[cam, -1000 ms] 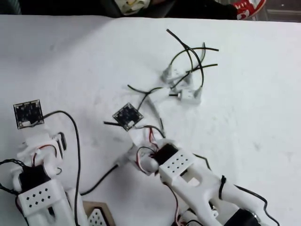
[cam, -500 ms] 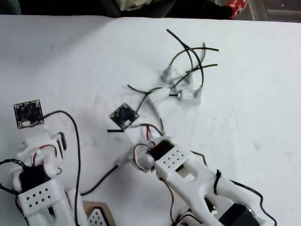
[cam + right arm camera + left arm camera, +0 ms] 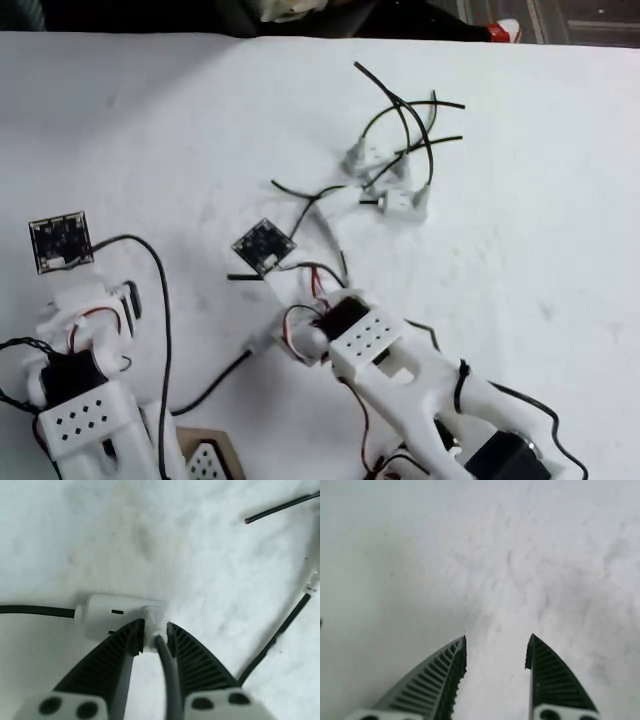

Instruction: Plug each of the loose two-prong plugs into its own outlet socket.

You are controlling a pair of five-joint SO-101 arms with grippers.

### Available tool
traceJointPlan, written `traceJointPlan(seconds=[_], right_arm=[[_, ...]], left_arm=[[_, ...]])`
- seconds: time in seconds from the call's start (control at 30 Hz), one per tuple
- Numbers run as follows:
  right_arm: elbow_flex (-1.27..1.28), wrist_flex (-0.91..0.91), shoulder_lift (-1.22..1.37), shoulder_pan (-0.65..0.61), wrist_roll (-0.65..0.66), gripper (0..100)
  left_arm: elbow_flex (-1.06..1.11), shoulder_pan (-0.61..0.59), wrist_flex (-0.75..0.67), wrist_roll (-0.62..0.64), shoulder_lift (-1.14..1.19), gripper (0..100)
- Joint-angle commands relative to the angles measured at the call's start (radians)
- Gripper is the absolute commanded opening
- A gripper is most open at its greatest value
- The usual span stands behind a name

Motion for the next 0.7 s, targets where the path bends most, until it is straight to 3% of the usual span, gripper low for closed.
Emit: traceJointPlan(seconds=[0.0,0.23,0.37,0.5,0.67], right_arm=[[-0.043,0.015,-0.001,0.09,0.015,1.7],[-0.241,-0.091,-0.036,0.343,0.089,2.5],[-0.322,-0.097,-0.039,0.426,0.089,17.0],[-0.399,0.094,-0.091,0.43,0.089,24.5],[-0.423,0.328,-0.306,0.432,0.089,12.7]], left_arm=[[-0.008,0.001,-0.017,-0.009,-0.012,21],[0.0,0.022,-0.018,-0.009,-0.012,21],[0.002,0.027,-0.018,-0.009,-0.012,21],[0.0,0.027,-0.02,-0.009,-0.012,21],[-0.008,0.027,-0.028,0.0,-0.013,21]])
